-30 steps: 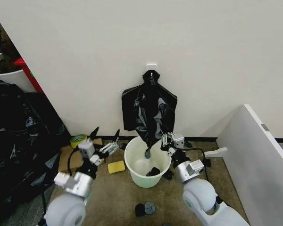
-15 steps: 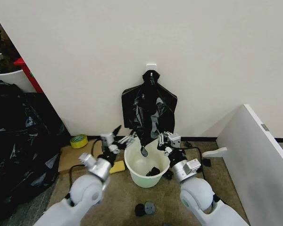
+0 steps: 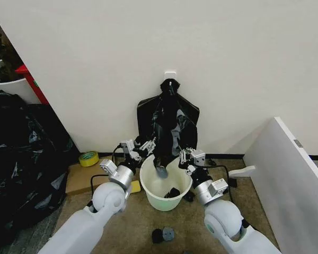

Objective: Place the garbage bag over the trash bin.

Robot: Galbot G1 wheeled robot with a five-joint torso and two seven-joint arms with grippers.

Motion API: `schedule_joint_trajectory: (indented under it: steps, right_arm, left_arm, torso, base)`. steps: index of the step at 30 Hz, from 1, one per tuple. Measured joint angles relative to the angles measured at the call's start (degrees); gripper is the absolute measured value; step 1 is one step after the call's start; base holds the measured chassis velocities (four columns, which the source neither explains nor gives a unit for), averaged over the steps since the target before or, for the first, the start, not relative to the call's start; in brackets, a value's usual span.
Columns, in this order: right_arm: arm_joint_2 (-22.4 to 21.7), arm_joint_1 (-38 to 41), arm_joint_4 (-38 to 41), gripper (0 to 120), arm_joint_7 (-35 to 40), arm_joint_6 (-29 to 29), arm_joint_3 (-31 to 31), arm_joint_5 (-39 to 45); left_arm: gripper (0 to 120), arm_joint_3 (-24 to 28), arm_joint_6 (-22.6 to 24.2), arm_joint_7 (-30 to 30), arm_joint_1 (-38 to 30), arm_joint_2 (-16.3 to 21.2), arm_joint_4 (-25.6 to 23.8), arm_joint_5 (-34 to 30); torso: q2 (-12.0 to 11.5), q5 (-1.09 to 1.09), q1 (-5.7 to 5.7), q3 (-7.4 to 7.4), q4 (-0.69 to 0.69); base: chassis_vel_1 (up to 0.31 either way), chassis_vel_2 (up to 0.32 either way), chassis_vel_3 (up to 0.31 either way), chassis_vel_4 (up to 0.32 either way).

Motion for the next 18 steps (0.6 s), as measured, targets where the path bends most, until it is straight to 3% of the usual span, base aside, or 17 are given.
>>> schedule_joint_trajectory:
  steps: [11, 15, 18]
  right_arm:
    - [-0.74, -0.13, 0.47, 0, 0.11, -0.03, 0.45, 0.63]
    - [-0.74, -0.24, 0.56, 0, 0.12, -0.04, 0.48, 0.63]
    - [-0.71, -0.35, 0.70, 0, 0.17, -0.06, 0.48, 0.63]
  left_arm:
    - [61, 1.04, -0.07, -1.51, -2.33, -2.68, 3.08, -0.86]
    - [54, 1.14, 0.20, -1.81, -3.38, -2.85, 4.01, -1.47]
    - [41, 1.42, 0.38, -1.95, -4.36, -3.21, 5.28, -1.90]
  torso:
    - [0.00, 0.00, 0.00, 0.00, 0.00]
    - [0.00, 0.00, 0.00, -0.01, 0.00]
    - [0.00, 0.00, 0.00, -0.01, 0.00]
  base:
    - [0.000, 0.000, 0.000, 0.000]
    - [0.000, 0.000, 0.000, 0.000]
    - [0.000, 0.000, 0.000, 0.000]
